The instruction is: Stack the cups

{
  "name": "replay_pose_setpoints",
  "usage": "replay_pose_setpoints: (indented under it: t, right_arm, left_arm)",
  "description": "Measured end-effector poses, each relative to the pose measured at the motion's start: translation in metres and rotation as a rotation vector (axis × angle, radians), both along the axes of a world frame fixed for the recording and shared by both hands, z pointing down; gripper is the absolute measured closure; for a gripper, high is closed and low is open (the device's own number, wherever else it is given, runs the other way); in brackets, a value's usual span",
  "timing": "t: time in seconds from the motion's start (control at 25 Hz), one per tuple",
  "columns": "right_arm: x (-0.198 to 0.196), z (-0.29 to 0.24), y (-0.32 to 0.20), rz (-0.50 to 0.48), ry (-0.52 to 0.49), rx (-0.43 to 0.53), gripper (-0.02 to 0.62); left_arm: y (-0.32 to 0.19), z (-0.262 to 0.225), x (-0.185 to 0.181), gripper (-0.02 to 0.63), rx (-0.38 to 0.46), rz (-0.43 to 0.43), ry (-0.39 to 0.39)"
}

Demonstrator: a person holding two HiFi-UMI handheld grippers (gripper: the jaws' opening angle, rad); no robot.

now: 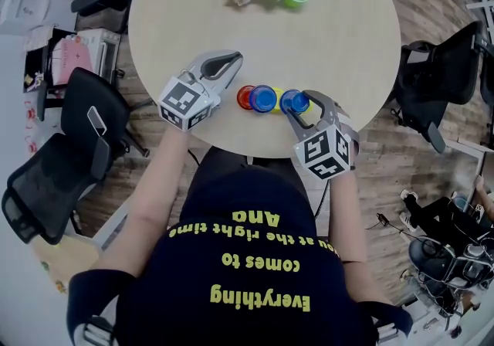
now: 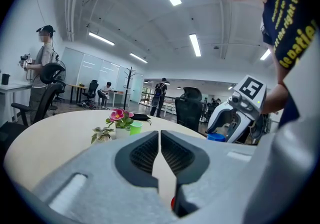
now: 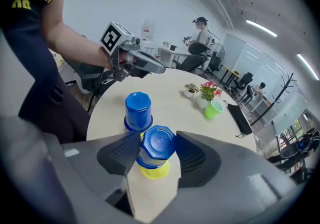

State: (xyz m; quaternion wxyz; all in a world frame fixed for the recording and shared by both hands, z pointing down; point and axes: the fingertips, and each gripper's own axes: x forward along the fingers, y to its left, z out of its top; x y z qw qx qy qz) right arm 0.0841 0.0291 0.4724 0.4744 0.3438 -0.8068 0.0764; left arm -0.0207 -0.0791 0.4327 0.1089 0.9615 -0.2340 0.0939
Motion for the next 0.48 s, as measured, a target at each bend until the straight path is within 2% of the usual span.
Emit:
replay_pose_setpoints:
  t: [0.36, 0.48]
  right_arm:
    - [-0.0064, 0.0008, -0.0023, -0.009, -0.024, -0.002, 0.353]
    - [-0.0073, -0.0033, -0.0014, -0.001, -0.064, -0.006, 0.336]
  left_arm:
    - [-0.0033, 0.0002, -0.0016, 0.589, 0.001, -0.004, 0.003]
    - [-0.0047, -0.0024, -0.0039, 0.588, 0.009, -0.014, 0.009]
